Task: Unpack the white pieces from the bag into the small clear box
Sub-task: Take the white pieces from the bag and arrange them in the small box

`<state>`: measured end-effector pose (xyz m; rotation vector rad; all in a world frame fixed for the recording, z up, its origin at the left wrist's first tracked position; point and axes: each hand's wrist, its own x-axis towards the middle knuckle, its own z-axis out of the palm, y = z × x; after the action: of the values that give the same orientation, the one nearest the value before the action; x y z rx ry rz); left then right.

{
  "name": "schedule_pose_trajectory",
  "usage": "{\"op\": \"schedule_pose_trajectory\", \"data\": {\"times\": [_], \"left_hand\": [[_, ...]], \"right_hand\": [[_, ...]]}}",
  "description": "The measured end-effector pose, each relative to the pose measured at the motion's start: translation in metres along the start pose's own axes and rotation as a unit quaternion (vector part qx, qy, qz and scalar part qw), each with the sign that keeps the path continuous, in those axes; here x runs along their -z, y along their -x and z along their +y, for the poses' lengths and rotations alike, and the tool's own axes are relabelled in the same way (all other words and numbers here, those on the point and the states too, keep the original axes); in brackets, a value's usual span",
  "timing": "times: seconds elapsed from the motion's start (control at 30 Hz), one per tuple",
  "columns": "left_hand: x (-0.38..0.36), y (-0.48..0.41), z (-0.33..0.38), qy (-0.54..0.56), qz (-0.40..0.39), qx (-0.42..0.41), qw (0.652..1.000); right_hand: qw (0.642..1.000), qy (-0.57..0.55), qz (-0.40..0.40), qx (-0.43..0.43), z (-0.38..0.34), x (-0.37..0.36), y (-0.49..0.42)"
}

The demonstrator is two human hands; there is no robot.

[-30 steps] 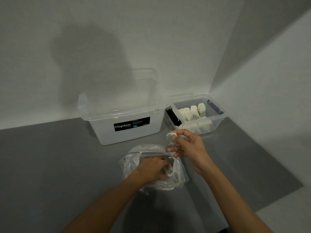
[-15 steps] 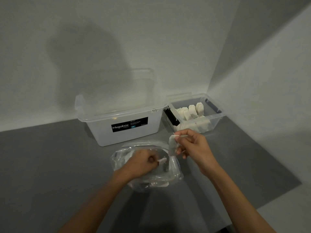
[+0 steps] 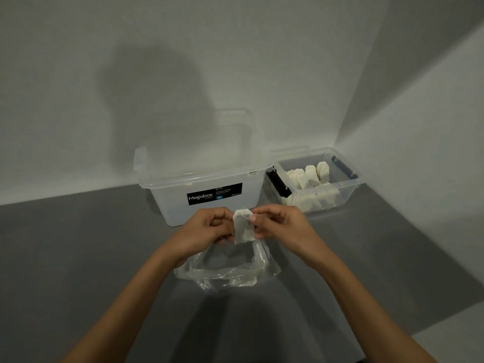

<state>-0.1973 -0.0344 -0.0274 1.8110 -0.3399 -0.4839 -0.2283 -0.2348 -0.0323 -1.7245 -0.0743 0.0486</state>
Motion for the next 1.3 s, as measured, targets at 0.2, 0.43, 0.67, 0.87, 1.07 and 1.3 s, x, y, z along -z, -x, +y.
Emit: {"op": "schedule_pose_trajectory", "data": {"times": [0.2, 0.43, 0.67, 0.87, 1.07, 1.3], "left_hand": [[0.001, -0.003, 0.015, -0.022, 0.035, -0.042, 0.998], [-0.003, -0.012, 0.040, -0.077, 0.068, -0.131, 0.986], [0.003, -0.033, 0.070, -0.043, 0.103, -0.122, 0.986], [-0.011, -0.069, 0.099, -0.137, 0.105, -0.140, 0.975], [-0.040, -0.119, 0.127, -0.198, 0.099, -0.153, 0.963], [-0.078, -0.182, 0.147, -0.213, 0.121, -0.155, 0.957]], "right_hand": [[1.000, 0.013, -0.009, 0.016, -0.008, 0.000, -0.005], [0.999, 0.030, -0.022, 0.019, -0.015, 0.007, -0.010], [0.998, -0.038, 0.039, -0.019, -0.038, 0.045, -0.021], [0.988, 0.113, 0.103, 0.008, -0.058, 0.108, -0.037], [0.960, 0.244, 0.125, 0.057, -0.074, 0.182, -0.065], [0.921, 0.369, 0.104, 0.073, -0.059, 0.246, -0.113]]}}
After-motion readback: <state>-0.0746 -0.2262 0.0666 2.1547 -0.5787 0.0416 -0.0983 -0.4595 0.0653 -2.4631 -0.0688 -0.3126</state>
